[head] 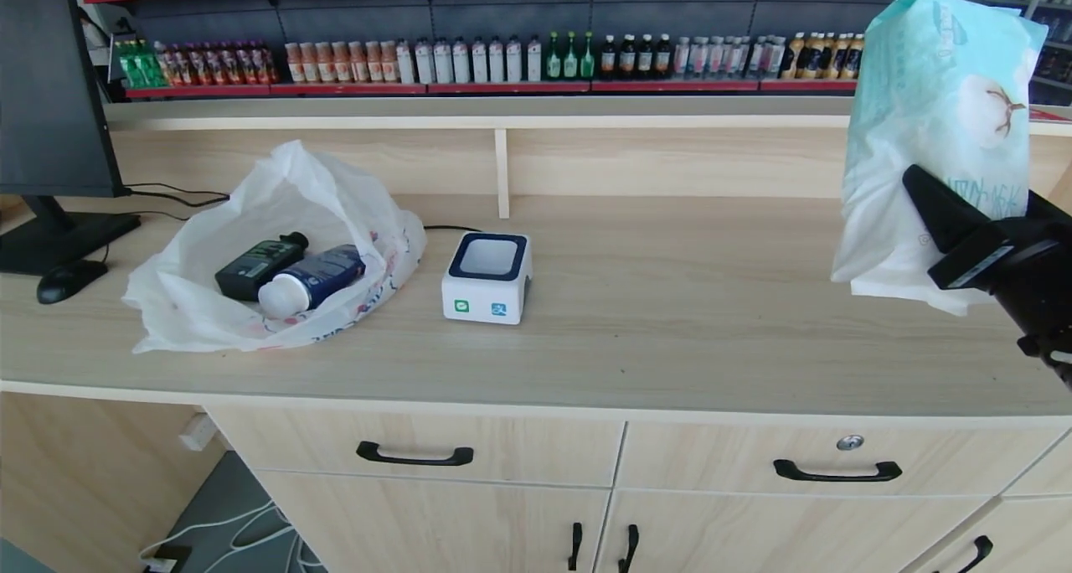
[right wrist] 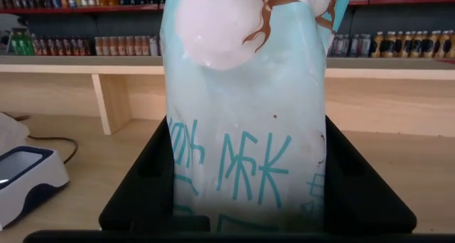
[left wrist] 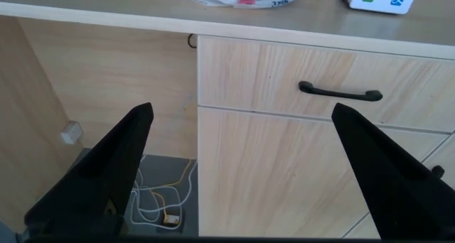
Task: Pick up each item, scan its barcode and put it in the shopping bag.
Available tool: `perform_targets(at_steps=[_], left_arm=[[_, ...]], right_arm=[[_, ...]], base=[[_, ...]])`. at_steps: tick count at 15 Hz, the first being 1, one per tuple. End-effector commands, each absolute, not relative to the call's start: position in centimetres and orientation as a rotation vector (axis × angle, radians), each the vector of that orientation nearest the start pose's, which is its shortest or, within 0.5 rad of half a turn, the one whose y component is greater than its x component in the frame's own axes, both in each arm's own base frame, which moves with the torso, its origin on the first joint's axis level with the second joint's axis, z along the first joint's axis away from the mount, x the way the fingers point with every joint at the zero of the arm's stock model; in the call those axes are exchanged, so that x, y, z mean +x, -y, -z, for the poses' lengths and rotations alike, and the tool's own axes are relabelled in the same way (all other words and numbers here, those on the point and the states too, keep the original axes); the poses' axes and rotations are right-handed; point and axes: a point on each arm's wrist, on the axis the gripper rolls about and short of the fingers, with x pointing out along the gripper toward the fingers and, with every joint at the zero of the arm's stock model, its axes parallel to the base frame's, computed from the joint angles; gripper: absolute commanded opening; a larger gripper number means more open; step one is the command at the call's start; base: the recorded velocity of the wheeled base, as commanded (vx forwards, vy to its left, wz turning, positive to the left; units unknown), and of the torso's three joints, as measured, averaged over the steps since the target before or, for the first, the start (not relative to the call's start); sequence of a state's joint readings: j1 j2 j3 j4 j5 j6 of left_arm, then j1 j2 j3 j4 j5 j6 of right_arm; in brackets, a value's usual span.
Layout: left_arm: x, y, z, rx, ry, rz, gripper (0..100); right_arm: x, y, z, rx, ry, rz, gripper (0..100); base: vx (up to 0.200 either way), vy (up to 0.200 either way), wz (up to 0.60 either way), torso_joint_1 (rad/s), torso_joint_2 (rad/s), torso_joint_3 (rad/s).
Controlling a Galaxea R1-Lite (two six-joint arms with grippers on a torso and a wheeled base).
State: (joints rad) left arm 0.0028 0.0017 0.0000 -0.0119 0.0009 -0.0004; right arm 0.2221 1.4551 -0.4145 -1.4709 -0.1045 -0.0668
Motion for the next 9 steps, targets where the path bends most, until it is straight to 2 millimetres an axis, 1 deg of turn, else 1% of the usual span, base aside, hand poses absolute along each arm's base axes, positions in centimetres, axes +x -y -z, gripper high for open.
perform_targets(at_steps=[1,3,5,9], left_arm=[[-2.27,0.0,-7.68,-0.002,0.011,-0.005,100],[-2.27,0.0,-7.68,-0.003,0.011,-0.005,100],[-2.27,0.0,-7.68,-0.003,0.011,-0.005,100],[-2.27,0.0,-7.68,-0.003,0.011,-0.005,100]], right_arm=[[20.5,-4.4,-22.91,0.005,0.434,-0.102,0],[20.7,-4.48,-22.72,0.003,0.425,-0.105,0],[20.31,-4.39,-22.27,0.002,0.408,-0.106,0],[20.32,-4.39,-22.46,0.001,0.416,-0.105,0]], base=[[0.0,0.2,0.0,-0.007,0.0,0.002],[0.0,0.2,0.0,0.0,0.0,0.005],[0.0,0.2,0.0,0.002,0.0,0.002],[0.0,0.2,0.0,0.002,0.0,0.002]])
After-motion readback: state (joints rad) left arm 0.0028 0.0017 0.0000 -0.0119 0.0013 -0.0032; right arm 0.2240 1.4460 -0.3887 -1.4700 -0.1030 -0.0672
